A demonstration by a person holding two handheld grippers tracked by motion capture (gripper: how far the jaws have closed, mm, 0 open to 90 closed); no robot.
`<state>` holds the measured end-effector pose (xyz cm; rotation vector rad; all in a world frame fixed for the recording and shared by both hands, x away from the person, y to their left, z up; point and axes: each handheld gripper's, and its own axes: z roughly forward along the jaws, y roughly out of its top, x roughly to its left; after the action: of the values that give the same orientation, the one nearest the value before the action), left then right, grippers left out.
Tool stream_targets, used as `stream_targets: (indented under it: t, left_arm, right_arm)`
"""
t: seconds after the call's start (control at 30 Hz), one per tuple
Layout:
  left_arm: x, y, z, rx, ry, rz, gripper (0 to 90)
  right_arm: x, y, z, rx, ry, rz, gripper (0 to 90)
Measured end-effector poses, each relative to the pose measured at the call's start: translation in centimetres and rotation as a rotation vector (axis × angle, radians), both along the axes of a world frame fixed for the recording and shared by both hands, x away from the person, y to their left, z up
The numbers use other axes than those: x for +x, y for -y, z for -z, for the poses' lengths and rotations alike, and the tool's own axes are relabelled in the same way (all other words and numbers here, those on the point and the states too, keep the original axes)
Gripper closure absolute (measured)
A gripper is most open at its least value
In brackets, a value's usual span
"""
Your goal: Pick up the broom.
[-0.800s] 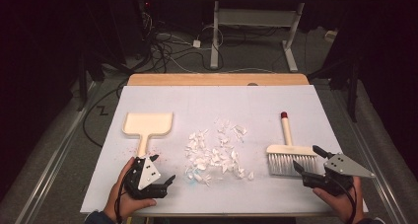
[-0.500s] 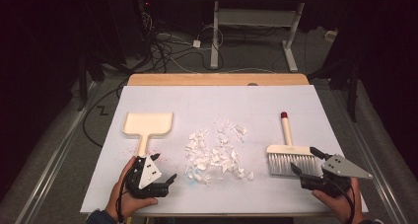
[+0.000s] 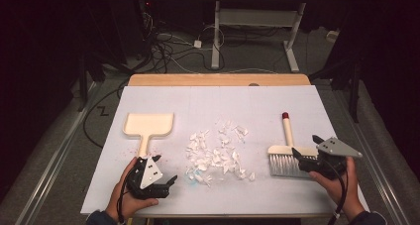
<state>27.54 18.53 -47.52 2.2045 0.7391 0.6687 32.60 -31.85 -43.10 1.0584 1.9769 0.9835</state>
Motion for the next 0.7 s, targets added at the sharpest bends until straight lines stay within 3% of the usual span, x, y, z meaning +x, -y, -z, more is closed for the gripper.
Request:
stream_targets:
  t: [0.1, 0.17, 0.2, 0.23, 0.27, 0.4, 0.53, 0.6, 0.67, 0.7]
  left_arm:
    - [-0.1, 0.0, 0.0, 0.006, -0.004, 0.005, 16.9]
    - [-0.1, 0.1, 0.0, 0.005, -0.001, 0.010, 17.1]
    - [-0.1, 0.1, 0.1, 0.007, -0.003, 0.014, 17.1]
    - [-0.1, 0.2, 0.1, 0.017, -0.005, 0.018, 17.1]
    - [-0.2, 0.2, 0.2, 0.023, -0.006, 0.021, 17.2]
    - [-0.2, 0.2, 0.1, 0.028, -0.004, 0.022, 17.5]
    - [-0.2, 0.4, 0.1, 0.041, -0.006, 0.029, 17.6]
    - [-0.2, 0.4, 0.2, 0.042, -0.008, 0.031, 17.7]
    - [-0.2, 0.4, 0.2, 0.045, -0.009, 0.032, 17.7]
    - [-0.1, 0.4, 0.1, 0.044, -0.011, 0.033, 17.7]
  right_arm:
    - [2.1, 0.1, -0.2, 0.006, -0.068, 0.045, 20.7]
    - [3.3, 0.1, -0.5, 0.035, -0.109, 0.053, 22.1]
    - [4.6, -0.1, -0.7, 0.043, -0.168, 0.100, 24.3]
    - [4.6, -0.1, -0.7, 0.043, -0.168, 0.100, 24.3]
    - [5.2, -0.2, -0.8, 0.062, -0.197, 0.105, 24.3]
    - [8.2, -1.3, 0.1, 0.049, -0.318, 0.161, 25.3]
    - [9.3, -2.0, 0.8, 0.016, -0.348, 0.188, 25.8]
    - [10.3, -2.1, 1.5, 0.009, -0.393, 0.214, 27.7]
    - [10.6, -2.1, 1.8, 0.002, -0.406, 0.228, 28.5]
    - [11.2, -2.1, 2.5, 0.002, -0.438, 0.248, 33.0]
